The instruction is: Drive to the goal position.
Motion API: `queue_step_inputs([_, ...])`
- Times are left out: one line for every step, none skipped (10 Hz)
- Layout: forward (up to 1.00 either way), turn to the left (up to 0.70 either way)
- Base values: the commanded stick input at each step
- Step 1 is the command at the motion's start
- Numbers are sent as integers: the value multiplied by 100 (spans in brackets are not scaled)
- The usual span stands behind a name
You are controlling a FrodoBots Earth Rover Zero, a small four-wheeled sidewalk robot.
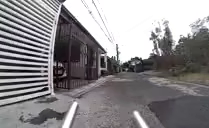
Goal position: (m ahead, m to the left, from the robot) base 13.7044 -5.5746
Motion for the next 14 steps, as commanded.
queue_step_inputs([70,0])
queue_step_inputs([70,0])
queue_step_inputs([70,0])
queue_step_inputs([70,-2])
queue_step_inputs([70,-35])
queue_step_inputs([70,-35])
queue_step_inputs([70,-35])
queue_step_inputs([70,-35])
queue_step_inputs([70,-8])
queue_step_inputs([70,0])
queue_step_inputs([70,0])
queue_step_inputs([70,0])
queue_step_inputs([70,0])
queue_step_inputs([70,0])
